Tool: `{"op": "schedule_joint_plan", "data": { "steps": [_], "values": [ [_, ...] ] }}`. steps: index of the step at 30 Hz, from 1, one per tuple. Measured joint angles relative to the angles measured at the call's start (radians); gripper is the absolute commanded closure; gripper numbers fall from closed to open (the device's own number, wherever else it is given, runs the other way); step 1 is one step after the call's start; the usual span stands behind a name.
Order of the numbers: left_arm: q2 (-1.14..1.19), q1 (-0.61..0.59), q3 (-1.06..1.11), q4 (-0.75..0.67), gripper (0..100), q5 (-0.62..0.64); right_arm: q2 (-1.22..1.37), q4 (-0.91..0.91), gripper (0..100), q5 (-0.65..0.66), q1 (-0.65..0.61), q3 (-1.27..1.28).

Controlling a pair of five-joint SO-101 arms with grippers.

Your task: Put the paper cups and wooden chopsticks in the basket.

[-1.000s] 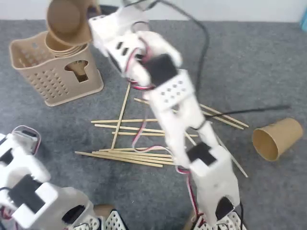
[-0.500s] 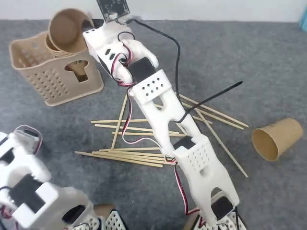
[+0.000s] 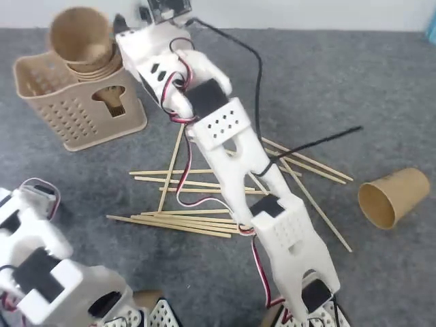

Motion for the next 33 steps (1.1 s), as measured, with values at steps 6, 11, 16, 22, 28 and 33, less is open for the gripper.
{"op": "schedule_joint_plan", "data": {
  "steps": [6, 11, 16, 22, 28, 33],
  "values": [
    [0.000, 0.000, 0.000, 0.000, 77, 0.000, -0.147, 0.153, 84.0, -0.005, 0.003, 0.000],
    [0.000, 0.000, 0.000, 0.000, 77, 0.000, -0.256, 0.427, 84.0, -0.005, 0.003, 0.000],
    [0.000, 0.014, 0.000, 0.000, 77, -0.002, -0.419, 0.746, 84.0, -0.005, 0.003, 0.000],
    [0.000, 0.018, 0.000, 0.002, 77, -0.002, -0.686, 0.945, 84.0, 0.017, 0.101, 0.017],
    [-0.044, 0.061, 0.040, 0.060, 77, -0.071, -1.051, 0.945, 83.9, 0.189, 0.261, 0.331],
    [-0.245, 0.094, 0.215, -0.012, 77, -0.121, -1.386, 0.945, 83.6, 0.313, 0.364, 0.753]
  ]
}}
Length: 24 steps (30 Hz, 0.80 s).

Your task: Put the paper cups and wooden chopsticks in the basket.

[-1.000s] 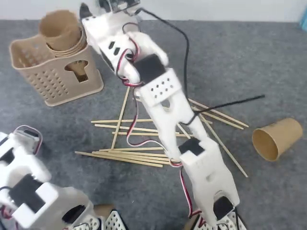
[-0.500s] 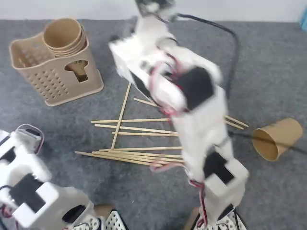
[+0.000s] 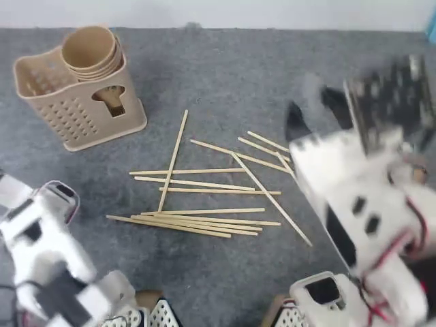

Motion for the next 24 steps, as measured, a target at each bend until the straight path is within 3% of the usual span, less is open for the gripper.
{"op": "schedule_joint_plan", "data": {
  "steps": [4, 10, 14, 24],
  "values": [
    [-0.190, 0.015, 0.144, -0.058, 77, -0.008, -0.164, 0.000, 83.6, 0.086, 0.155, 0.293],
    [-0.310, 0.043, 0.212, -0.074, 77, -0.015, -0.138, -0.029, 79.2, 0.207, 0.417, 0.637],
    [-0.302, 0.046, 0.212, -0.074, 77, -0.011, -0.058, -0.144, 67.1, 0.249, 0.566, 0.819],
    [-0.074, 0.046, 0.069, -0.044, 77, -0.011, 0.124, -0.463, 67.5, 0.310, 0.755, 1.039]
  ]
}}
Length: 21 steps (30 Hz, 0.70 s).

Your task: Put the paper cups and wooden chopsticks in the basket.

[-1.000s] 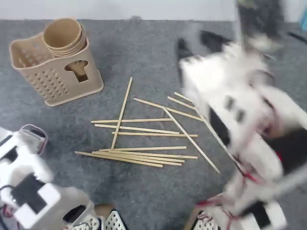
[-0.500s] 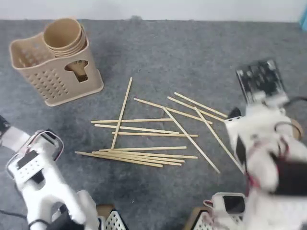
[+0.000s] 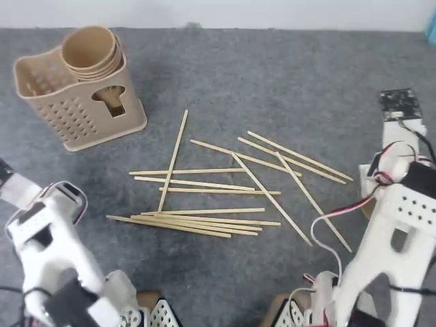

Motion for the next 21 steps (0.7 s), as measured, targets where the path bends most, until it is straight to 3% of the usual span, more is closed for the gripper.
{"op": "schedule_joint_plan", "data": {
  "steps": [11, 14, 19, 21],
  "values": [
    [0.068, 0.000, -0.055, 0.031, 77, 0.000, 0.232, -0.382, 68.2, 0.152, 0.146, 0.163],
    [0.068, 0.000, -0.055, 0.031, 77, 0.000, 0.290, -0.497, 76.4, 0.157, 0.201, 0.163],
    [0.068, 0.000, -0.055, 0.031, 77, 0.000, 0.333, -0.672, 98.6, 0.160, 0.290, 0.163],
    [0.068, 0.000, -0.055, 0.031, 77, 0.000, 0.333, -0.709, 98.1, 0.160, 0.318, 0.163]
  ]
}}
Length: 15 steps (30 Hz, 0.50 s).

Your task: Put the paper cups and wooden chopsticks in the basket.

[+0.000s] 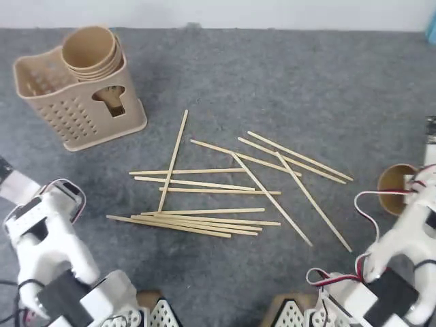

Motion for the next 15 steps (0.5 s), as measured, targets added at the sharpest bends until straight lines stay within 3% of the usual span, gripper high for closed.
{"op": "schedule_joint_plan", "data": {
  "steps": [8, 11, 15],
  "values": [
    [0.000, 0.000, 0.000, 0.000, 77, 0.000, -0.021, 0.043, 99.1, 0.002, 0.043, -0.021],
    [0.000, 0.000, 0.000, 0.000, 77, 0.000, -0.025, 0.230, 99.1, -0.061, 0.028, -0.141],
    [0.000, 0.000, 0.000, 0.000, 77, 0.000, -0.025, 0.568, 99.1, -0.250, -0.072, -0.393]
  ]
}}
